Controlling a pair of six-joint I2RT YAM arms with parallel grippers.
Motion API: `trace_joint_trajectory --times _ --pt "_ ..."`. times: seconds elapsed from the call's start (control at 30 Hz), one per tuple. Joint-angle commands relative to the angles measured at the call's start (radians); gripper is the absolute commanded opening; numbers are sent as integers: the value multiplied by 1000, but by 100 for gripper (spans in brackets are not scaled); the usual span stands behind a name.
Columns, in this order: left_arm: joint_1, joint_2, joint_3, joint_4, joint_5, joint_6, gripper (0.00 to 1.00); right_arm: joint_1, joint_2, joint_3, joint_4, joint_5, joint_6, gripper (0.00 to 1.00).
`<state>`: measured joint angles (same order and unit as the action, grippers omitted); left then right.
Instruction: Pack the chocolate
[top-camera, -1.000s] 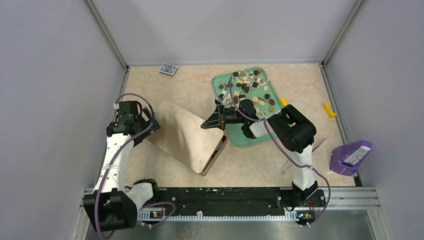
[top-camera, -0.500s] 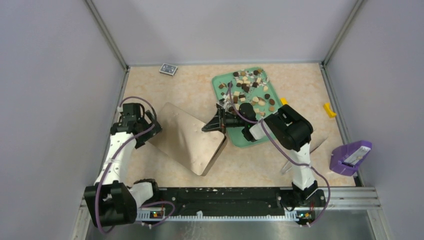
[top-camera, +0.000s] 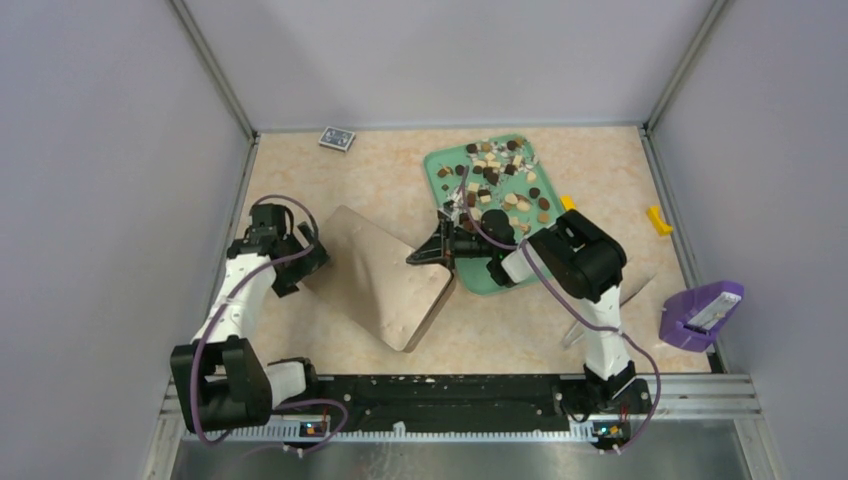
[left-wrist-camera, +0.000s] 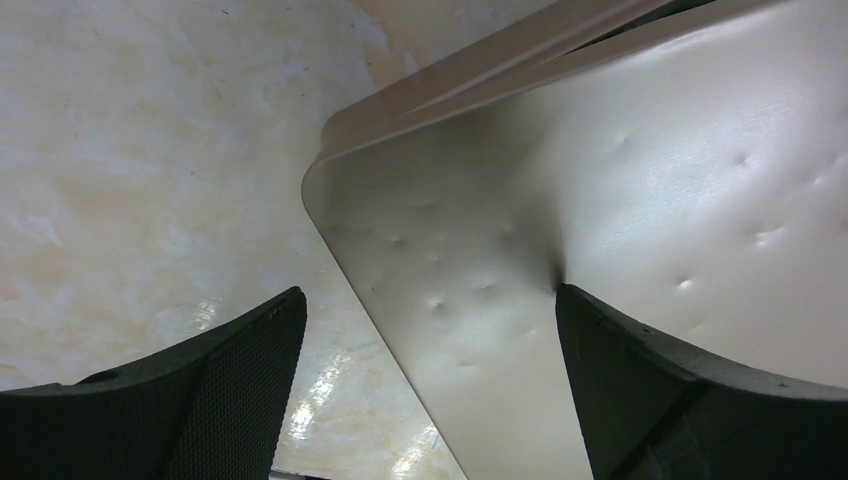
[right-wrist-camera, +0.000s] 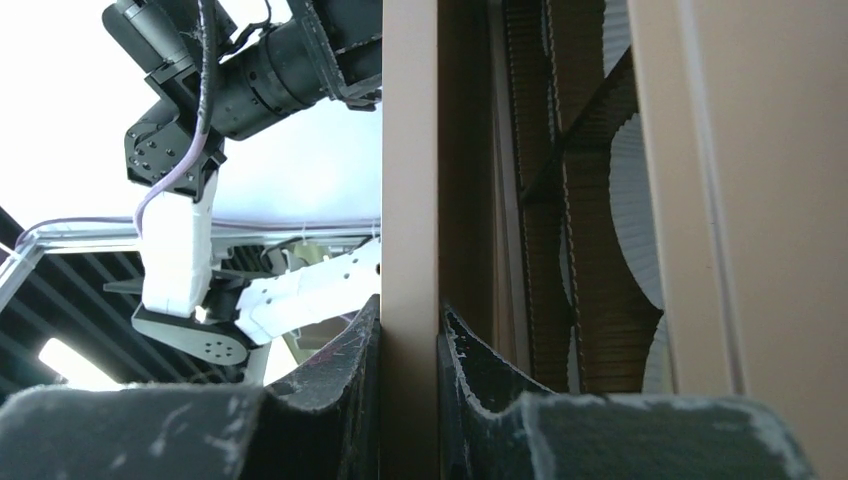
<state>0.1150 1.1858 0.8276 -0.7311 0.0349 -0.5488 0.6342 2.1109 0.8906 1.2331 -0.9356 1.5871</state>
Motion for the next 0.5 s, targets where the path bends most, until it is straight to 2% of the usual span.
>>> trace_joint_trajectory --times 0.0,0.23,0.33,0.47 --pt "4 14 -14 52 41 -5 98 -19 -42 -13 29 11 -56 10" --pt "3 37 -31 87 76 -12 98 -37 -121 6 -190 20 -208 45" --pt "3 45 -31 96 79 -15 98 -37 -163 29 -349 34 -299 57" --pt "3 56 -29 118 111 -26 98 -37 -214 75 -602 85 -471 63"
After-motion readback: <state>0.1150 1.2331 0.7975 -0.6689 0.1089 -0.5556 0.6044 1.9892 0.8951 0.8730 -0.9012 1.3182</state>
